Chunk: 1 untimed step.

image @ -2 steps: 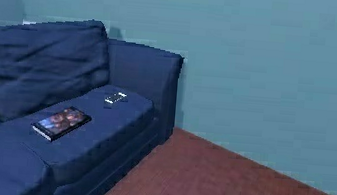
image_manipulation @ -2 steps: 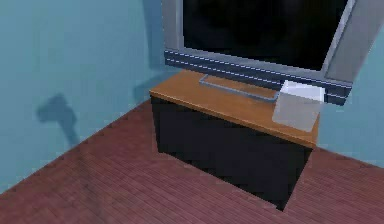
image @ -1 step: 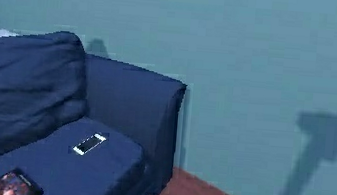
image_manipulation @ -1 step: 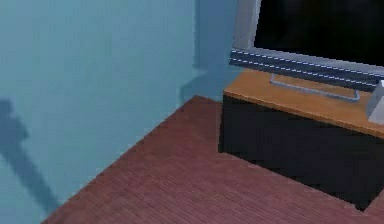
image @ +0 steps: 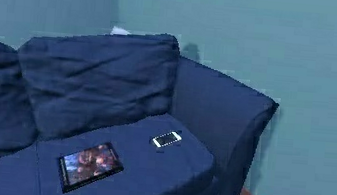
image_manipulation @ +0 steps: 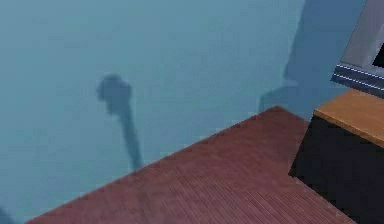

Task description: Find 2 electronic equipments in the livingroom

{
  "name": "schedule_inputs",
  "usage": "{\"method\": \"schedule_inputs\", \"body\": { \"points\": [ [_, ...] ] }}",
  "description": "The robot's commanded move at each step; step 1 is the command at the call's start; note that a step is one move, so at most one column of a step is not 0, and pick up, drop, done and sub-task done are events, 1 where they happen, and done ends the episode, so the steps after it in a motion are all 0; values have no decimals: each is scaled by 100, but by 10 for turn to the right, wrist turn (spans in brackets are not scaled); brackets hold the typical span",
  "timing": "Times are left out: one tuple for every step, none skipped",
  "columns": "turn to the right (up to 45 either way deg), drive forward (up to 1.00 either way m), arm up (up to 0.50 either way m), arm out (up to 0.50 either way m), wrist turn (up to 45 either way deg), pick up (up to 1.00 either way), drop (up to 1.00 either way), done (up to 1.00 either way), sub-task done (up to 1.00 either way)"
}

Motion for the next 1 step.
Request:
{"method": "schedule_inputs", "body": {
  "points": [
    [0, 0, 0, 0, 0, 0, 0, 100, 0]
  ]
}}
